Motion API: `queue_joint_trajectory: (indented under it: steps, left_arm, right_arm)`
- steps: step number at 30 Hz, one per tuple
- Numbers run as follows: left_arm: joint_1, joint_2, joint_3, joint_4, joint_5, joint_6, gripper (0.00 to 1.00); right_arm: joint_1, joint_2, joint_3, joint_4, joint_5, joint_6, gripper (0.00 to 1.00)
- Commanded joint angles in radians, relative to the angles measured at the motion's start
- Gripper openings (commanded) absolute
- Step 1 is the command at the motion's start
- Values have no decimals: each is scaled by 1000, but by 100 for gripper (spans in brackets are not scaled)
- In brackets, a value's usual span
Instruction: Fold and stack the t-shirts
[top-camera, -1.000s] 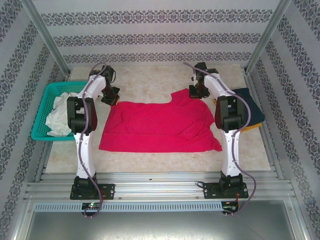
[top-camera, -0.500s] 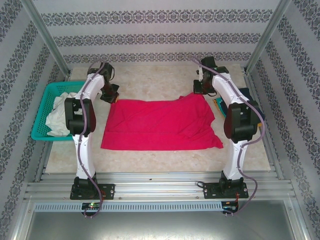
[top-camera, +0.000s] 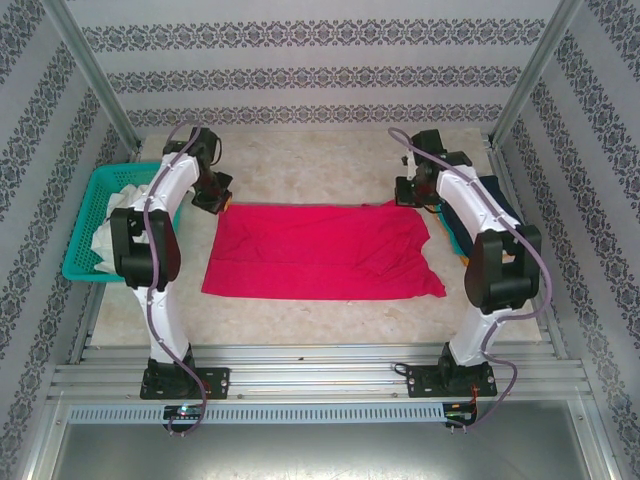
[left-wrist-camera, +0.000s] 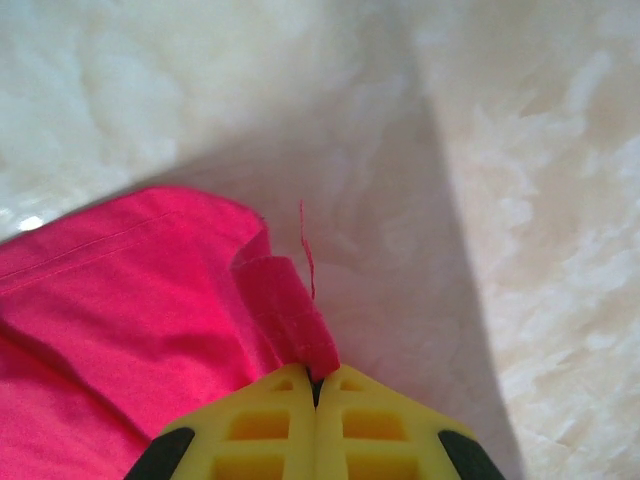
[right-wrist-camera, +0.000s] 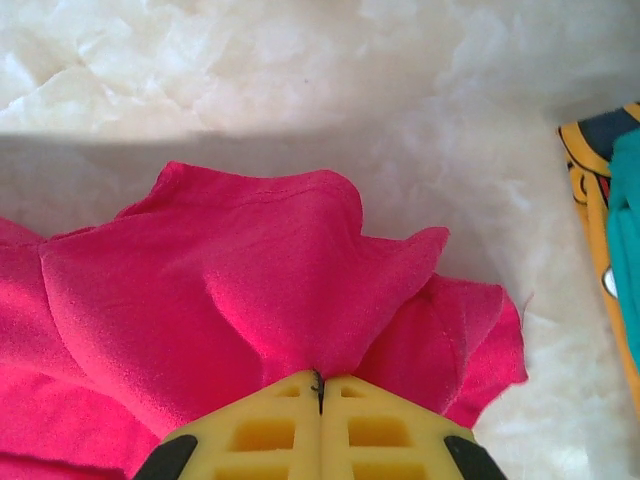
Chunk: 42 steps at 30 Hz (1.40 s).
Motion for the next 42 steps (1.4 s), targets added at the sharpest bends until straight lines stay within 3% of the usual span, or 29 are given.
queue_joint_trajectory:
  steps: [1,11,26,42]
  left_arm:
    - [1,-75,-71,19,-16,14,0]
    - [4,-173,-216,57,-7,27,0]
    - [27,-217,-276,66,39,73,0]
    - [35,-371,-423,20,45,107,0]
  right_arm:
    - [4,-74,-54,-6,8,8,0]
    - [20,-258,-217,-31,17,7,0]
    - [66,-481,-422,-47,43,92,0]
    - [103,-527,-571,-47,87,146,0]
